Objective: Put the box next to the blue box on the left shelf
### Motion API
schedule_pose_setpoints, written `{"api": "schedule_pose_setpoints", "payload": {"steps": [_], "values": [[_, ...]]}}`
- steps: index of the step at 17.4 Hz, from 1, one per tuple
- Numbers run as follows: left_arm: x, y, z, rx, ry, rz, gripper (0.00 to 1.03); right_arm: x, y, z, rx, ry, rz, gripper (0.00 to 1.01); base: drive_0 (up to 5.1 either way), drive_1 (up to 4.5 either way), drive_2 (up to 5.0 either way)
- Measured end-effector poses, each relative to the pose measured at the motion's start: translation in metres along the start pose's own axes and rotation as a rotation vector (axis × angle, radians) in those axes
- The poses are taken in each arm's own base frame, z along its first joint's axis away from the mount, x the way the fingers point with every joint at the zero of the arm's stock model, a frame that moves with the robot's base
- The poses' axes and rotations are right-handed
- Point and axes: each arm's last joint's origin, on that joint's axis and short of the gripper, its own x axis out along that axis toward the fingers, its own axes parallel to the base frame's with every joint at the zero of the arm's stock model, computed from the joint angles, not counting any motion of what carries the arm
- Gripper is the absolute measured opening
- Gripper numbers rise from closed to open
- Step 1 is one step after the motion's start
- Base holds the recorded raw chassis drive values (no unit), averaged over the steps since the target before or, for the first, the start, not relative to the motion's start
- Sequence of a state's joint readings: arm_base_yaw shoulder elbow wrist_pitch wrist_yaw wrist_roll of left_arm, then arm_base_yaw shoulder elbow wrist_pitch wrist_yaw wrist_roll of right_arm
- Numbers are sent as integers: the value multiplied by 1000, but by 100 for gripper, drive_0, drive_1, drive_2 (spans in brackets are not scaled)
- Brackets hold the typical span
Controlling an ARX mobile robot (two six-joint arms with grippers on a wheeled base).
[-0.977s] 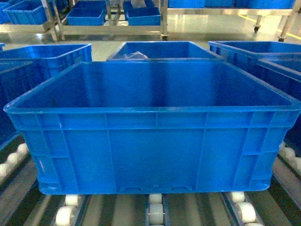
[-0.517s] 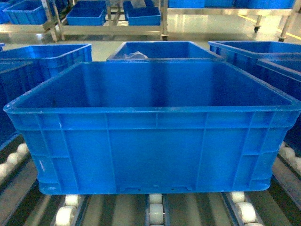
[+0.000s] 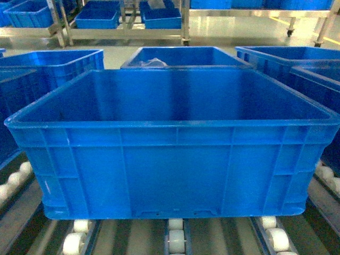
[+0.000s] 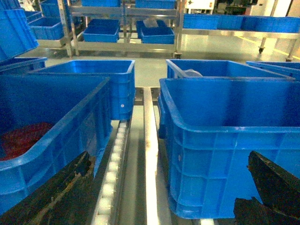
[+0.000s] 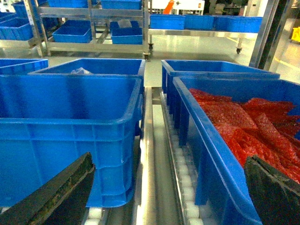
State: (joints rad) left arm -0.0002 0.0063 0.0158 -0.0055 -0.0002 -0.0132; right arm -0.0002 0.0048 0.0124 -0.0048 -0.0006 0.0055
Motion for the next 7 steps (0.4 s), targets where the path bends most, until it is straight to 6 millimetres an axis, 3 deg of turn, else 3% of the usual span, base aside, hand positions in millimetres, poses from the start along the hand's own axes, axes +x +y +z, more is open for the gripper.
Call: {"api": "schedule_pose_setpoints", "payload": {"steps": [7], "values": [[0,0,0,0,0,0,98,0,0,0,0,0,0,98,0,0,0]]}}
